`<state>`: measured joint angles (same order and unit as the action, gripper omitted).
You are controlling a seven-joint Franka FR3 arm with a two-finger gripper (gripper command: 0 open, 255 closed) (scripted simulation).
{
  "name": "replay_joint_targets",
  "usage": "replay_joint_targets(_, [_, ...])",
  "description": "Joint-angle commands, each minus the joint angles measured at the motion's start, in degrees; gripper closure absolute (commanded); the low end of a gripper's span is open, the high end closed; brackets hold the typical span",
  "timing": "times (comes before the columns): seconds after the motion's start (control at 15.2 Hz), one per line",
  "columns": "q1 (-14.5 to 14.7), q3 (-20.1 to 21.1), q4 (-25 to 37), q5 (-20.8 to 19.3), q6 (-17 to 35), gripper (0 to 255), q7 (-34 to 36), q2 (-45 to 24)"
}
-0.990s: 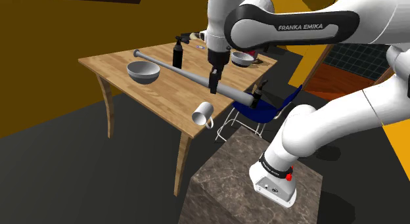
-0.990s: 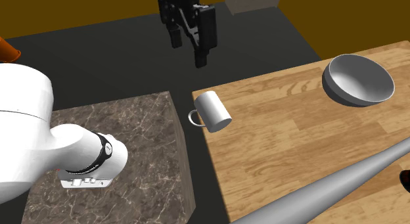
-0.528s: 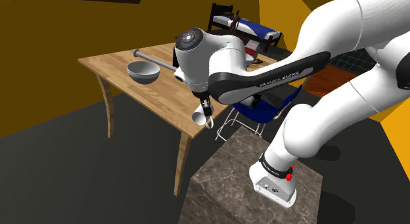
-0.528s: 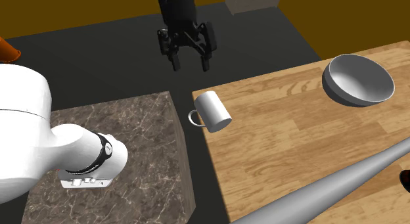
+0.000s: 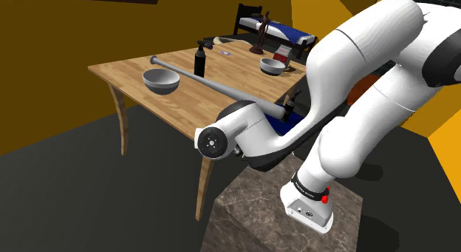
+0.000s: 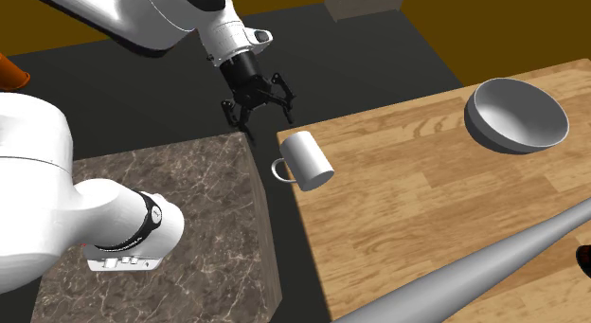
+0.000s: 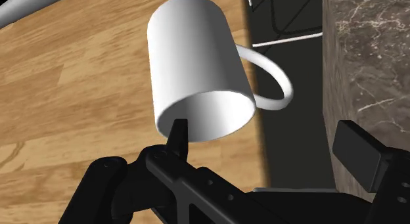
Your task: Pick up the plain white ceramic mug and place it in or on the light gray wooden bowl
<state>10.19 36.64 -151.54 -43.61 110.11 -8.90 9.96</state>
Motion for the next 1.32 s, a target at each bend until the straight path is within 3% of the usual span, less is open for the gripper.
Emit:
replay_joint_targets(0.0, [-0.32, 0.28, -1.18, -2.94, 0.93, 0, 0.78, -1.34])
replay_joint_targets(0.4, [-3.02, -1.71, -3.12, -8.56, 4.39, 0, 3.28, -3.63])
replay_joint_targets(0.92, [-3.00, -1.72, -3.12, -8.55, 4.38, 0, 3.27, -3.63])
replay_joint_targets(0.99, [-3.00, -1.72, -3.12, -8.55, 4.38, 255, 3.27, -3.63])
replay_joint_targets(1.25, [-3.00, -1.72, -3.12, -8.55, 4.38, 255, 3.27, -3.63])
